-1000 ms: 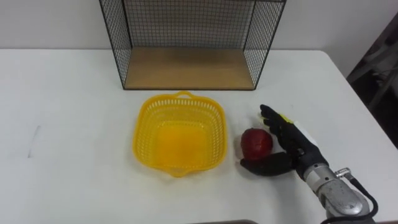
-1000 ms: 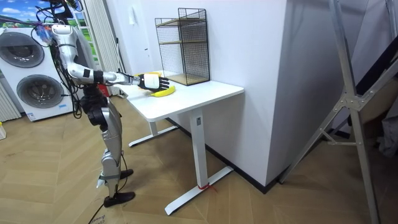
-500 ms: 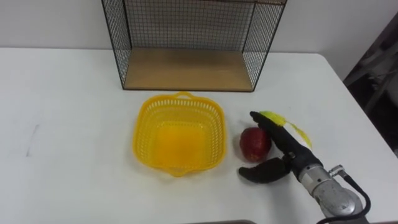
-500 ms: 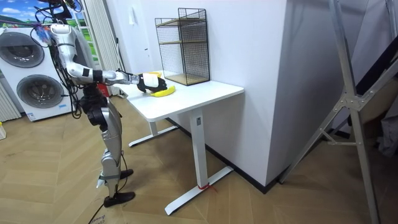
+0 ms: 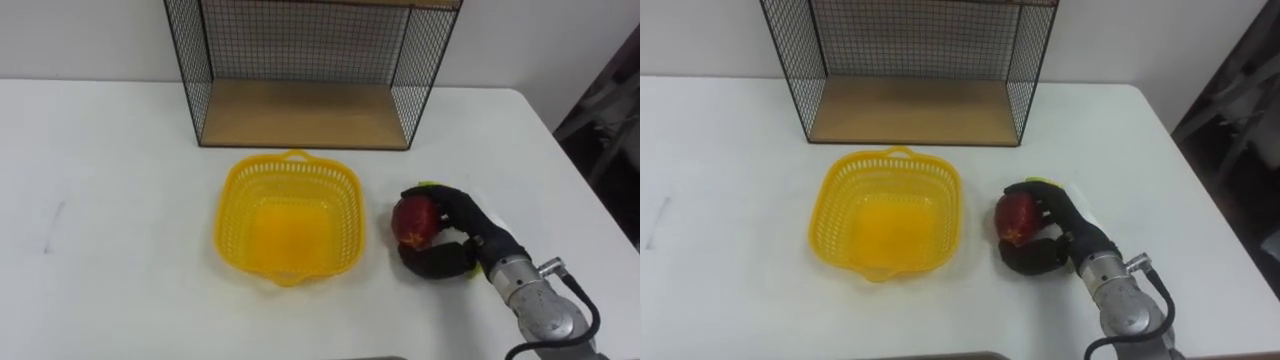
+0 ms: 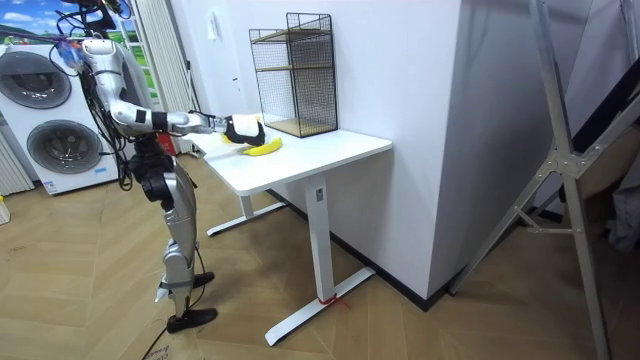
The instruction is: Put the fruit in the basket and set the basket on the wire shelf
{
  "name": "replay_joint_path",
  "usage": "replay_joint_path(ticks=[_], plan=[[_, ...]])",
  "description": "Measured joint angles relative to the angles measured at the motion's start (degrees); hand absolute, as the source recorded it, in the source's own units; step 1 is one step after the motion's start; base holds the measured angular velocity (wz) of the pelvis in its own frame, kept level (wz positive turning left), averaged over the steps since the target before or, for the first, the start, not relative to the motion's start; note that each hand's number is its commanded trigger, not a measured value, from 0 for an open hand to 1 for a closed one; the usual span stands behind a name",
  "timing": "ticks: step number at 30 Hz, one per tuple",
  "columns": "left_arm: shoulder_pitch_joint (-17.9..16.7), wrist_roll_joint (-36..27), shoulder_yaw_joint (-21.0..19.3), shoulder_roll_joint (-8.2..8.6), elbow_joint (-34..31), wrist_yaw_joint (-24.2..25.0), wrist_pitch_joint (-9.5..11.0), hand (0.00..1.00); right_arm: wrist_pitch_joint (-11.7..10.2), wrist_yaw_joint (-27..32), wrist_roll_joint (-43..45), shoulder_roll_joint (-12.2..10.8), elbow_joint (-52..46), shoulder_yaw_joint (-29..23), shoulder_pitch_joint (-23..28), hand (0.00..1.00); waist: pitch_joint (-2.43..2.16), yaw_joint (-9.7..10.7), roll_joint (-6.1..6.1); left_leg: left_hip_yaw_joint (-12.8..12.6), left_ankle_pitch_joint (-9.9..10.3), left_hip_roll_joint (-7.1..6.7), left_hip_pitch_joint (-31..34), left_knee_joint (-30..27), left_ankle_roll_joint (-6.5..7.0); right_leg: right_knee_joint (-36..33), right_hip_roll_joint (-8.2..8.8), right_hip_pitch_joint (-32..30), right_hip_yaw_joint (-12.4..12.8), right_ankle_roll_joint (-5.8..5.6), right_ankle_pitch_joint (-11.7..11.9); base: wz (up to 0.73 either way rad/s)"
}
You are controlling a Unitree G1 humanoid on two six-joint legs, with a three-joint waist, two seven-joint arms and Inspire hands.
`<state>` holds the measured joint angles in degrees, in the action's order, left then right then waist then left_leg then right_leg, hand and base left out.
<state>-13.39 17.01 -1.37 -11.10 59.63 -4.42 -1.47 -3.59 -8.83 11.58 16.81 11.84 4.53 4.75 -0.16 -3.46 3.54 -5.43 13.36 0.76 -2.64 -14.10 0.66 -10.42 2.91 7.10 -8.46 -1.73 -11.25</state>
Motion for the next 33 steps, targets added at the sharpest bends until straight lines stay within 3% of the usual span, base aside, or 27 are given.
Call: replay_joint_path(ticks=[6, 11, 24, 33], plan=[[-0.04, 0.04, 0.47, 0.03, 0.06, -0.86, 0.26, 0.00, -0.08, 0.06, -8.83, -0.73, 0.83, 0.33, 0.17, 1.00, 0.53, 0.19, -0.63, -0.56, -0.02, 0.05, -0.02, 0.46, -0.04, 0.00, 0.00, -0.13, 0.17, 0.00, 0.00, -0.03], [-0.63, 0.11, 0.41, 0.25, 0.04, -1.18, 0.25, 0.00, 0.02, -0.61, -10.14, -1.02, 0.09, 0.04, 0.19, 1.00, 0.44, 0.53, -0.46, -0.71, -0.03, 0.06, 0.04, 0.49, -0.05, 0.00, -0.01, -0.28, 0.47, 0.00, 0.00, -0.03], [-1.28, 1.43, 0.39, 0.46, 1.12, -1.00, 0.15, 0.00, 0.01, -0.67, -11.32, -1.15, -14.71, -1.58, 0.17, 1.00, 0.28, 1.39, -1.07, -0.53, -0.14, -0.07, -0.73, 0.51, -0.06, 0.68, 0.03, -0.10, 0.49, 0.05, 0.03, 0.00], [-0.32, 1.39, 0.45, 0.46, 1.94, 0.18, 0.11, 0.00, 0.02, -2.01, -11.27, -1.37, -15.88, -1.52, -0.69, 1.00, 0.31, 1.43, -0.84, -0.65, -0.14, -0.08, -0.89, 0.78, -0.07, 0.59, 0.01, 0.31, 0.48, 0.05, 0.03, 0.00]])
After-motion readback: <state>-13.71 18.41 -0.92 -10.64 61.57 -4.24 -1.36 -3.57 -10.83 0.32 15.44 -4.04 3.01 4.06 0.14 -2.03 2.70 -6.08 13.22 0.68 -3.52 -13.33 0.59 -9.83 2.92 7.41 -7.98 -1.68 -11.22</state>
